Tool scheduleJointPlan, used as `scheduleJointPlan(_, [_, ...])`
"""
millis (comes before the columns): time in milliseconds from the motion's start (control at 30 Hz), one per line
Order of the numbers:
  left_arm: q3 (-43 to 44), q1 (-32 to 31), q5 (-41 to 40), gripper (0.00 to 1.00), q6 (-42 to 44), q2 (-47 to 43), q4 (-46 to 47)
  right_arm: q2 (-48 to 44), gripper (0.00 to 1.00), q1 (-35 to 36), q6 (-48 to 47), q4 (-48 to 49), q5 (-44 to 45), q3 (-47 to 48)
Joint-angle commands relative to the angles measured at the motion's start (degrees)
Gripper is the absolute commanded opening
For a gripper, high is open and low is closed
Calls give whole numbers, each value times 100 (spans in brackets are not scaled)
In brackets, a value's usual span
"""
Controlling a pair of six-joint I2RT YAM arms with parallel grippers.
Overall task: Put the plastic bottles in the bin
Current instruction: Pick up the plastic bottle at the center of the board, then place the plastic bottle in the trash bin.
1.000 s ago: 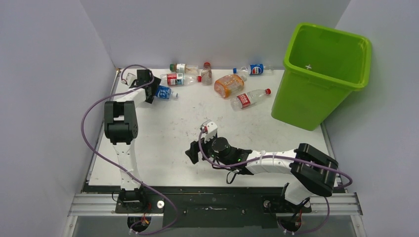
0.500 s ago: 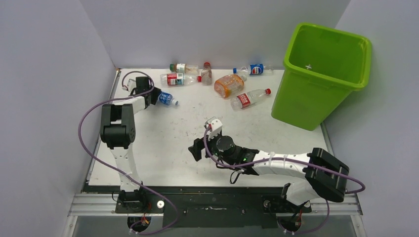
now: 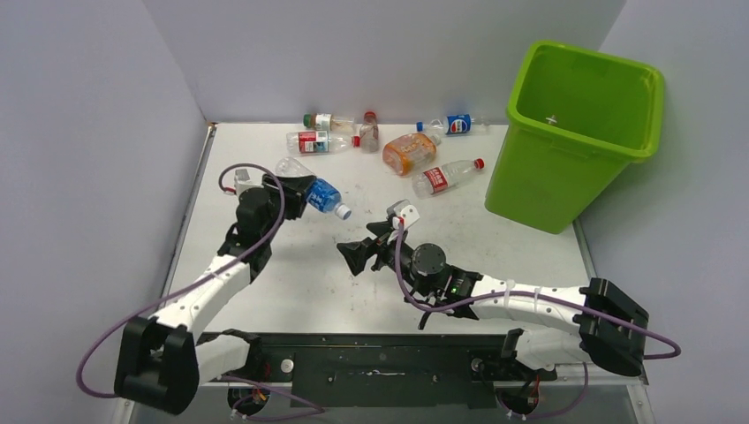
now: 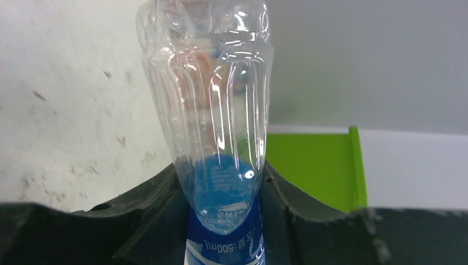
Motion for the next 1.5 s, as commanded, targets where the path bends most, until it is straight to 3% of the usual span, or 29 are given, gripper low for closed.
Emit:
scheduleJointPlan(0, [-550, -566, -451, 20, -477, -907, 236, 73, 90, 140, -75, 930, 60, 87])
scheduleJointPlan(200, [-653, -801, -628, 18, -449, -1827, -250, 100, 90, 268, -70, 1061, 536, 94])
scheduleJointPlan(367, [-727, -879, -561, 17, -456, -2154, -381, 295, 97, 286, 5, 1118, 314, 247])
scheduleJointPlan(500, [-777, -969, -512, 17, -464, -2233, -415, 533, 94, 295, 47, 1171, 251, 409])
scheduleJointPlan(633, [-812, -1119, -388, 17, -405, -2268, -377, 645, 78, 296, 48, 1324, 156, 469])
scheduleJointPlan(900, [-916, -1293, -303, 17, -270, -2366, -363, 781, 36, 296, 116, 1312, 69, 496])
scheduleJointPlan(967, [-894, -1321, -266, 17, -158, -2366, -372, 796, 16, 292, 142, 1178, -2, 570])
scheduleJointPlan(1000, [-869, -1337, -257, 20, -72, -2366, -395, 818, 7, 294, 142, 1000, -4, 643])
scheduleJointPlan(1067, [-824, -1348, -246, 32, 71, -2385, -487, 802, 5, 295, 122, 671, -43, 755])
scheduleJointPlan(1100, [-806, -1351, -244, 43, 144, -2414, -528, 744, 5, 296, 98, 553, -58, 764])
scheduleJointPlan(1167, [-724, -1345, -284, 77, 451, -2510, -743, 546, 5, 295, 82, 168, -35, 772])
scheduleJointPlan(1200, [-656, -1336, -386, 98, 683, -2612, -954, 394, 5, 295, 54, -96, 17, 793])
scheduleJointPlan(1333, [-310, -1248, -1332, 96, 2040, -3409, -1805, -411, 5, 146, -63, -1898, 181, 1045])
scheduleJointPlan(1400, [-222, -1227, -1531, 96, 3269, -3758, -1494, -633, 5, -90, -99, -3092, -40, 1467])
scheduleJointPlan(1467, [-16, -1226, -1153, 96, 4712, -3882, -1138, -769, 5, -350, -193, -4285, -461, 1907])
